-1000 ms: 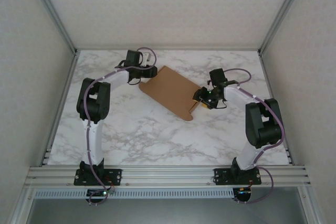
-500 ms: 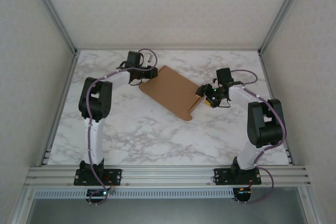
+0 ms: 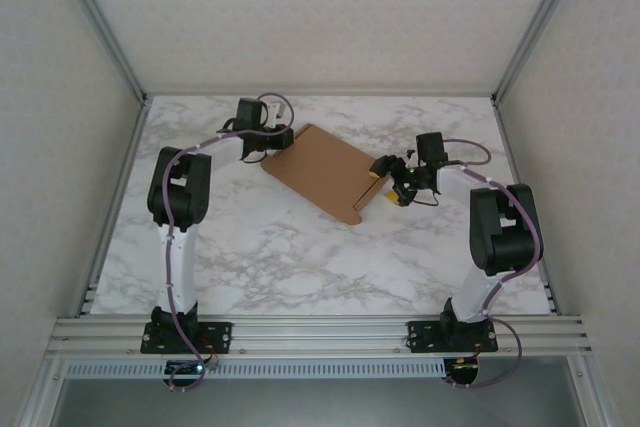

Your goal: Fold the paper box

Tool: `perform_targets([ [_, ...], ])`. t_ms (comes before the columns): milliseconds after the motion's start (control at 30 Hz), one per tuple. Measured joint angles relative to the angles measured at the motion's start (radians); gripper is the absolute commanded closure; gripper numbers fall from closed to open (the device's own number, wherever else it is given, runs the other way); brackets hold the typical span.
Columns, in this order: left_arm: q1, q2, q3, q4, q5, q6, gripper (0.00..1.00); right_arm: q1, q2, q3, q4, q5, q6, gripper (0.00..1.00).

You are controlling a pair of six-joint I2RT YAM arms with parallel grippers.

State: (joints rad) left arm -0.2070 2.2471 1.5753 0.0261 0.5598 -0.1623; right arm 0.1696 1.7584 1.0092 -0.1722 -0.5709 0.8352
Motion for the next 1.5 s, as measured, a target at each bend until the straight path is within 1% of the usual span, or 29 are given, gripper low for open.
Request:
perform_targets([
  [300,0.015,0.003,-0.013,0.027,0.037,-0.003,0.85,0.001,0.09,-0.026,0.182,-0.072,0.11,0.15],
  [500,0.023,0.013,-0.013,0.042,0.063,-0.004,0.86,0.037,0.14,-0.042,0.432,-0.13,0.2,0.16],
  [533,0.024,0.013,-0.013,0.042,0.067,-0.005,0.86,0.047,0.148,-0.043,0.466,-0.136,0.209,0.18],
  [633,0.024,0.015,-0.013,0.049,0.07,-0.007,0.84,0.081,0.159,-0.053,0.555,-0.134,0.244,0.28],
  [700,0.024,0.015,-0.012,0.05,0.069,-0.01,0.82,0.085,0.159,-0.061,0.606,-0.126,0.268,0.39],
  [733,0.023,0.015,-0.012,0.05,0.065,-0.011,0.81,0.086,0.158,-0.062,0.626,-0.122,0.277,0.43],
  [767,0.021,0.015,-0.012,0.05,0.056,-0.012,0.79,0.086,0.155,-0.062,0.644,-0.12,0.285,0.46],
  [833,0.019,0.013,-0.013,0.045,0.042,-0.019,0.7,0.09,0.131,-0.062,0.658,-0.108,0.297,0.5],
  [867,0.016,0.01,-0.018,0.041,0.032,-0.027,0.67,0.091,0.111,-0.062,0.654,-0.101,0.3,0.52],
  [933,0.008,-0.008,-0.043,0.038,0.009,-0.042,0.56,0.096,0.063,-0.063,0.606,-0.083,0.303,0.55],
  [1000,0.001,-0.045,-0.086,0.024,-0.035,-0.064,0.55,0.096,0.023,-0.064,0.537,-0.079,0.301,0.56],
  [1067,-0.002,-0.095,-0.139,0.012,-0.064,-0.079,0.5,0.097,-0.004,-0.066,0.489,-0.08,0.299,0.56],
  [1100,-0.004,-0.127,-0.17,0.005,-0.08,-0.091,0.5,0.095,-0.015,-0.068,0.473,-0.079,0.301,0.57],
  [1200,-0.006,-0.246,-0.252,-0.011,-0.147,-0.108,0.49,0.077,-0.048,-0.089,0.447,-0.082,0.323,0.57],
  [1300,-0.015,-0.391,-0.3,-0.002,-0.233,-0.093,0.46,0.06,-0.081,-0.11,0.426,-0.095,0.361,0.59],
  [1400,-0.064,-0.541,-0.33,0.025,-0.314,-0.048,0.45,0.053,-0.119,-0.118,0.379,-0.107,0.399,0.6],
  [1500,-0.155,-0.679,-0.373,0.065,-0.377,-0.024,0.47,0.053,-0.171,-0.134,0.327,-0.114,0.441,0.62],
])
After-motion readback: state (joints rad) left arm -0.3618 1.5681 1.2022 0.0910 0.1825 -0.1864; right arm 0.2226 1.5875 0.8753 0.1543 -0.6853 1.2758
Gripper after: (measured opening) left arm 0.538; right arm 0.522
